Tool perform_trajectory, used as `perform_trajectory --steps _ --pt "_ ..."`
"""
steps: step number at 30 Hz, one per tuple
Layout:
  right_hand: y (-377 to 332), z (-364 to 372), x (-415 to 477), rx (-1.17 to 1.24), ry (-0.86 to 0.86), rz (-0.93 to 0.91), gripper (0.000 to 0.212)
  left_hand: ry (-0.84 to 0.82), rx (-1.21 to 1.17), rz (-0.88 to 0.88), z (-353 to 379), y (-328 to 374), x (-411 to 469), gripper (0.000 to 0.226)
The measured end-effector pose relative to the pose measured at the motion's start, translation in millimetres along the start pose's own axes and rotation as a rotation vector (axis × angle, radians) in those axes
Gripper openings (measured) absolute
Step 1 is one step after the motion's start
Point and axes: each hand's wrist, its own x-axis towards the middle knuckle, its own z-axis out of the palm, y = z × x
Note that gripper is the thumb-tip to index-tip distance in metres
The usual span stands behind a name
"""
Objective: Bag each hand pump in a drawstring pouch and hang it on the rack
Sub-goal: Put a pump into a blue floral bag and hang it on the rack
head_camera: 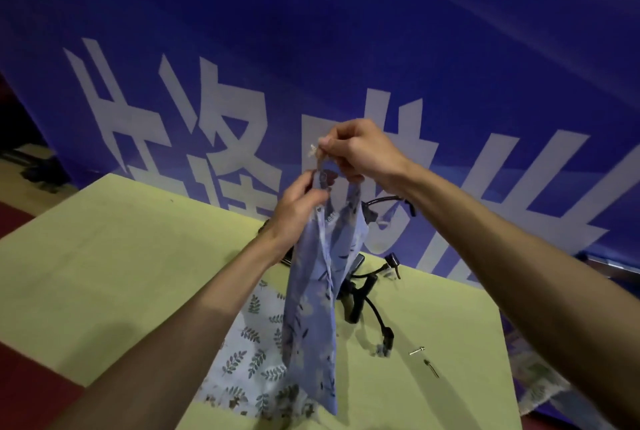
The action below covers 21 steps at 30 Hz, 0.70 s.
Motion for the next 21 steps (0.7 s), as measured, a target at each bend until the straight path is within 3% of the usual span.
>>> perform_trajectory --steps 2,5,8,11,16,21 --pt "-6 1 1 0.009 0.021 0.015 0.025 -0.014 0.178 0.016 7 10 5 0.020" --pt "-8 -1 -1 0.041 0.071 0.018 0.025 -0.026 0.453 -0.045 23 12 19 0.029" --pt "-2 -8 -7 0.071 0.100 0.044 0.025 -0.065 0.385 -0.062 33 3 18 0.042" --pt "8 -19 -13 0.104 0.101 0.081 0.025 -0.065 0.330 0.044 41 -11 8 0.047" --pt "18 -27 -22 0.108 0.094 0.101 0.026 -0.079 0.629 0.029 61 -16 8 0.043" --pt "15 -59 -37 0.338 0.146 0.105 0.027 -0.181 0.780 0.083 80 -31 15 0.040"
